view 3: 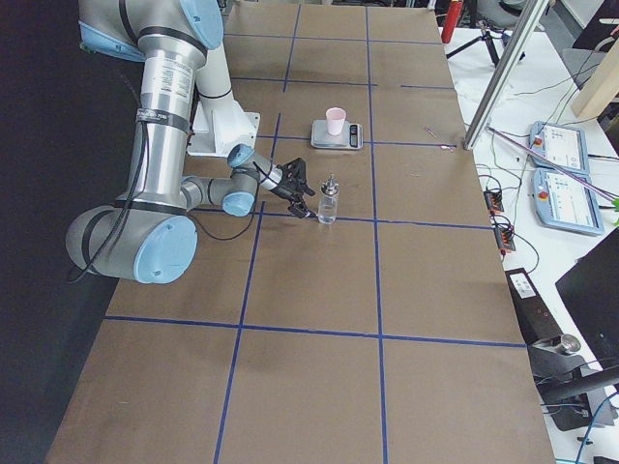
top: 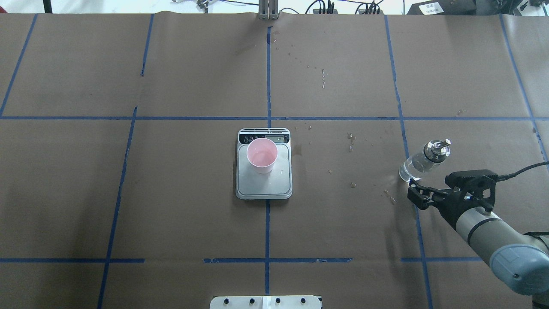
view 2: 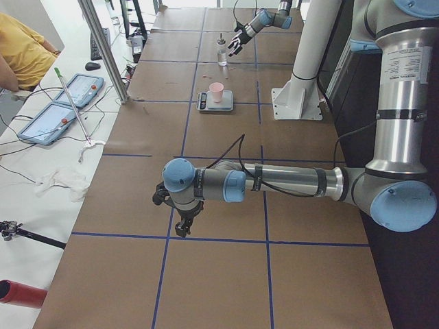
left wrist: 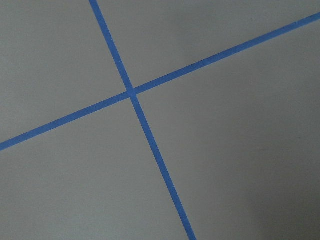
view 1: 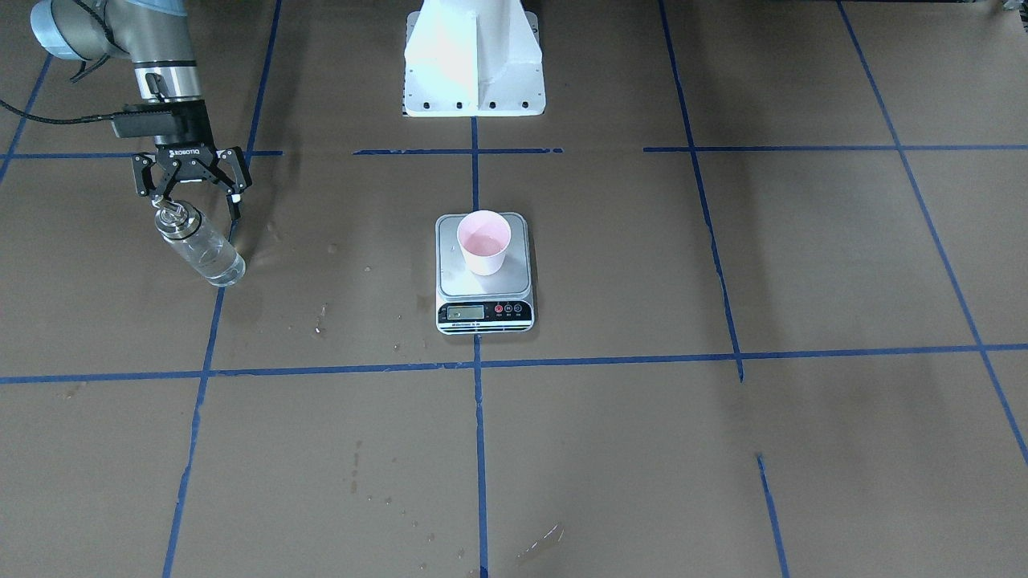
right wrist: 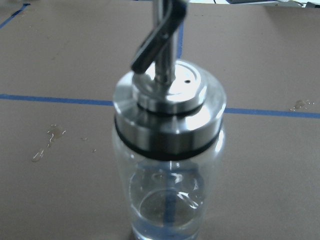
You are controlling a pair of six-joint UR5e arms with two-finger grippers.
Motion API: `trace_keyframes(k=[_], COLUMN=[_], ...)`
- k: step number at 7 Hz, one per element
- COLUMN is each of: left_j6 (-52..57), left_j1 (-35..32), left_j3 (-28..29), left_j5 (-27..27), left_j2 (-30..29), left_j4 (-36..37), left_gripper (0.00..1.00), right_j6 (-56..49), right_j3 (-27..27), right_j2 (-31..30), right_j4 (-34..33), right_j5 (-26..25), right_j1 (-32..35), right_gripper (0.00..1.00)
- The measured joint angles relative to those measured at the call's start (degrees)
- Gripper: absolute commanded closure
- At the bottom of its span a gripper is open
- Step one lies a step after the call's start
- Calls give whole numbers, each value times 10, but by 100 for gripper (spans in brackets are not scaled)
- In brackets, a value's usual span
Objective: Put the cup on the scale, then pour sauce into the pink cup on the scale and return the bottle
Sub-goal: 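Close the right gripper around the bottle's body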
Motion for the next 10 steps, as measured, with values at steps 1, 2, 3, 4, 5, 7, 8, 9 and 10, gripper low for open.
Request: trace_keyframes(k=[1,2,3,4,5,7,8,9,10], left_j6=[0,0,-1,-1,-1,-1,-1,-1,-1], left_j1=[0,0,0,0,1,1,1,1,1], left_j3=[-1,-1,-1,-2,-2,-2,-1,-1,-1], left_j5=[0,1,1,1,1,1,1,1,1], left_j2=[0,0,0,-1,-1,-1,-1,0,0], left_j4=[0,0,0,-1,-1,-1,-1,-1,-1], left_gripper=[0,0,0,0,0,0,0,0,0], right_j6=[-5,-10,-15,-19,-23,-31,-32,-33,-33], right_j3=[-1,-1,-2,-2,-2,-2,-2,-3,-5], right_j2=[3,9,15,18,20,23,28,33,35], right_j4=[0,0,0,0,0,0,0,-1,-1], right_j5=[-5,-7,-9,-10,-10,-10,-10,-10,-11], right_j1=[8,14,19,24,29,38,42,45,47], right_gripper=[0,0,0,0,0,0,0,0,0])
